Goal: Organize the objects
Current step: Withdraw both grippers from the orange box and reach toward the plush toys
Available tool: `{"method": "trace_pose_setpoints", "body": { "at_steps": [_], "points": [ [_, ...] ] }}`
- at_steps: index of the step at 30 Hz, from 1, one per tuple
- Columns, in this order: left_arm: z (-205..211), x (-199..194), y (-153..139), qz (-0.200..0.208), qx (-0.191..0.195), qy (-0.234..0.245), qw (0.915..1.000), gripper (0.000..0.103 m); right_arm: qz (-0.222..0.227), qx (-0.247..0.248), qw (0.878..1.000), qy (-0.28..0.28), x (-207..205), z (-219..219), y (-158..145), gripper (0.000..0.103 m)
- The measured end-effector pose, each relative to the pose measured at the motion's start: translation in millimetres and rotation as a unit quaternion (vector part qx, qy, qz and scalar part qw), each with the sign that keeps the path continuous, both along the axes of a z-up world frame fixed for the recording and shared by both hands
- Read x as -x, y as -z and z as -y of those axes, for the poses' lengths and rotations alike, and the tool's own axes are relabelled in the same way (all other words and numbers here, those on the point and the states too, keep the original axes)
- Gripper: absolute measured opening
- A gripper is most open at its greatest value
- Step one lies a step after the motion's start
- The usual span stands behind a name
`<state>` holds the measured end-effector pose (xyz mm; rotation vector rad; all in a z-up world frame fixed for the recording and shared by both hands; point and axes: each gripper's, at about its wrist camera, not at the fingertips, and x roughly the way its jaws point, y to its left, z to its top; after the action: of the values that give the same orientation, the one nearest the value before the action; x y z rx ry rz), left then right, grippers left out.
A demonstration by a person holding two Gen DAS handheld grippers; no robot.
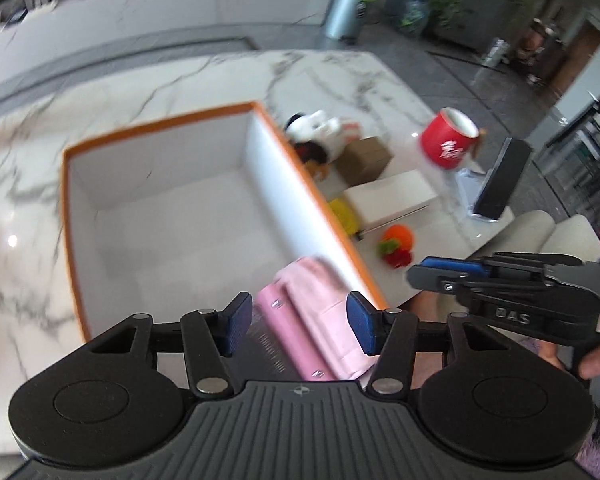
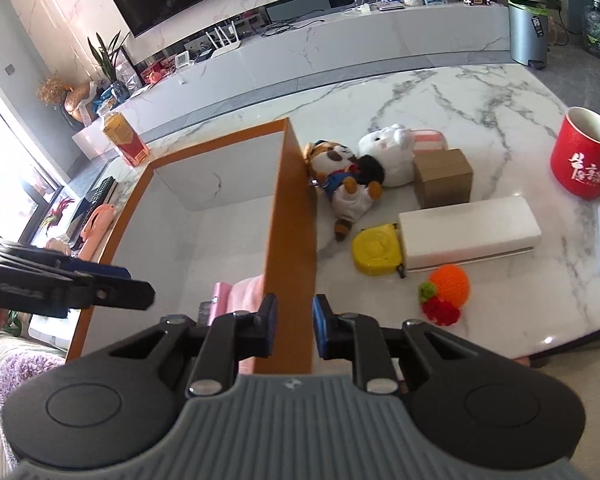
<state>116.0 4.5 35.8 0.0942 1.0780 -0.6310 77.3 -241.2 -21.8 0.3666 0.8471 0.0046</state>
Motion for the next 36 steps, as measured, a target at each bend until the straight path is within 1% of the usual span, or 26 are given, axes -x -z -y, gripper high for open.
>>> {"method": "trace_pose_setpoints", "body": {
  "at_steps": [3, 5, 7, 9, 11, 14, 15, 17, 20, 23, 24, 25, 28, 30, 32, 33, 34, 36],
  "points": [
    [24, 3, -6, 0.025, 0.005, 0.031, 0.9992, 0.062, 0.000, 0.011, 1.000, 0.016, 5, 17, 1, 0.029],
    [42, 4, -5, 0.031, 0.008, 0.051, 0.9982, 0.062, -0.005, 0.023, 0.999, 0.026, 6, 28, 4, 0.030],
    [62, 4, -1, 0.033, 0.002, 0.071, 0.9969, 0.062, -0.012, 0.029, 0.999, 0.036, 5, 42, 7, 0.032],
    [80, -1, 6, 0.034, -0.014, 0.086, 0.9956, 0.062, -0.020, 0.031, 0.998, 0.044, 1, 54, 12, 0.032],
    [95, -10, 14, 0.036, -0.029, 0.088, 0.9951, 0.062, -0.024, 0.033, 0.998, 0.049, -5, 66, 16, 0.032],
    [112, -31, 20, 0.047, -0.041, 0.084, 0.9945, 0.062, -0.022, 0.030, 0.998, 0.046, -20, 79, 18, 0.032],
    [118, -38, 21, 0.052, -0.049, 0.087, 0.9936, 0.062, -0.022, 0.029, 0.998, 0.042, -27, 83, 19, 0.033],
    [132, -53, 24, 0.064, -0.076, 0.098, 0.9902, 0.062, -0.022, 0.031, 0.999, 0.032, -43, 90, 20, 0.038],
    [151, -77, 36, 0.063, -0.109, 0.115, 0.9855, 0.062, -0.017, 0.045, 0.999, 0.008, -70, 100, 22, 0.039],
    [171, -98, 52, 0.054, -0.142, 0.134, 0.9793, 0.062, -0.005, 0.063, 0.997, -0.039, -98, 109, 24, 0.041],
    [178, -103, 59, 0.053, -0.157, 0.145, 0.9755, 0.063, 0.004, 0.072, 0.996, -0.060, -107, 112, 24, 0.047],
    [185, -106, 66, 0.053, -0.173, 0.158, 0.9708, 0.063, 0.012, 0.084, 0.993, -0.083, -116, 115, 25, 0.053],
    [202, -118, 88, 0.053, -0.212, 0.192, 0.9566, 0.063, 0.012, 0.133, 0.981, -0.140, -144, 122, 30, 0.054],
    [208, -126, 99, 0.050, -0.229, 0.210, 0.9492, 0.063, 0.013, 0.158, 0.970, -0.185, -161, 121, 35, 0.054],
    [211, -132, 106, 0.049, -0.234, 0.223, 0.9451, 0.063, 0.015, 0.180, 0.957, -0.225, -175, 120, 39, 0.056],
    [211, -135, 108, 0.048, -0.235, 0.229, 0.9434, 0.065, 0.017, 0.193, 0.951, -0.239, -180, 118, 41, 0.059],
    [211, -138, 109, 0.044, -0.236, 0.235, 0.9418, 0.068, 0.017, 0.205, 0.945, -0.254, -186, 116, 43, 0.061],
    [212, -146, 114, 0.032, -0.244, 0.240, 0.9392, 0.068, 0.013, 0.224, 0.932, -0.283, -195, 111, 47, 0.062]
  ]
}}
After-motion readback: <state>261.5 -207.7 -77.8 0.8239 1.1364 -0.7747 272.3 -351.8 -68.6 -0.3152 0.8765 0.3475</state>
